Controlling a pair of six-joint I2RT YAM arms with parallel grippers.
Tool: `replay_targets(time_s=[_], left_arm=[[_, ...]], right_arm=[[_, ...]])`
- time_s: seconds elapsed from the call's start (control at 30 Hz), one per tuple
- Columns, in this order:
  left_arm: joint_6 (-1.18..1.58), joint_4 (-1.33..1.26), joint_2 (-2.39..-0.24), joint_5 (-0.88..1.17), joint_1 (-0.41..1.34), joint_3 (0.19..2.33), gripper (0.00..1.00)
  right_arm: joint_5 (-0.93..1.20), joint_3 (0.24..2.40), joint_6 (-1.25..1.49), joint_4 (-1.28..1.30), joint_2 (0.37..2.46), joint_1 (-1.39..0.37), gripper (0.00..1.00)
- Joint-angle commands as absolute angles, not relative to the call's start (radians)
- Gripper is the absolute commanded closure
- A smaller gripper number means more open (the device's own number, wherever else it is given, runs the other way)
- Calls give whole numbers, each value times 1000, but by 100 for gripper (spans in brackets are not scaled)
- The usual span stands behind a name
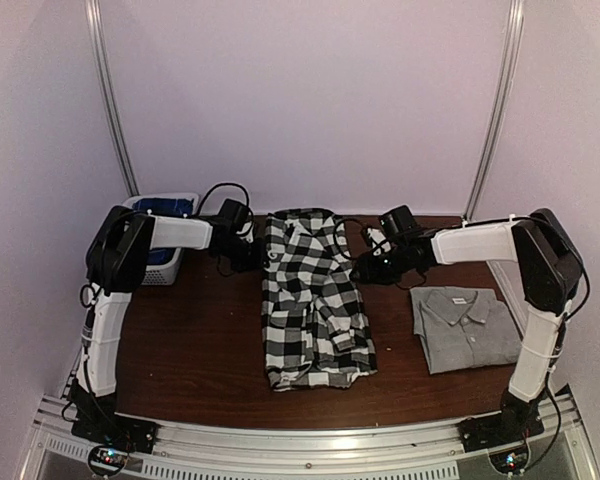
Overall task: Fold and stack the long sleeve shirts
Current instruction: Move the rectangle-folded shirt to the center of the board, then smooth out the rectangle-folded shirt at the center of the board.
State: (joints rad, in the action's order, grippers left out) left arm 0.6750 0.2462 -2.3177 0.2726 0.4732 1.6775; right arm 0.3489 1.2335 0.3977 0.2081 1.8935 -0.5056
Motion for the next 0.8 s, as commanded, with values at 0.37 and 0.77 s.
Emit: replay_targets(time_s=[0.37,0.77], left_arm=[[602,407,-2246,183,467,1763,60],[679,255,-1844,281,621,1256,63]], right_arm=[[343,1058,436,169,1754,-660,63],[239,893,567,79,1671,-821,66]])
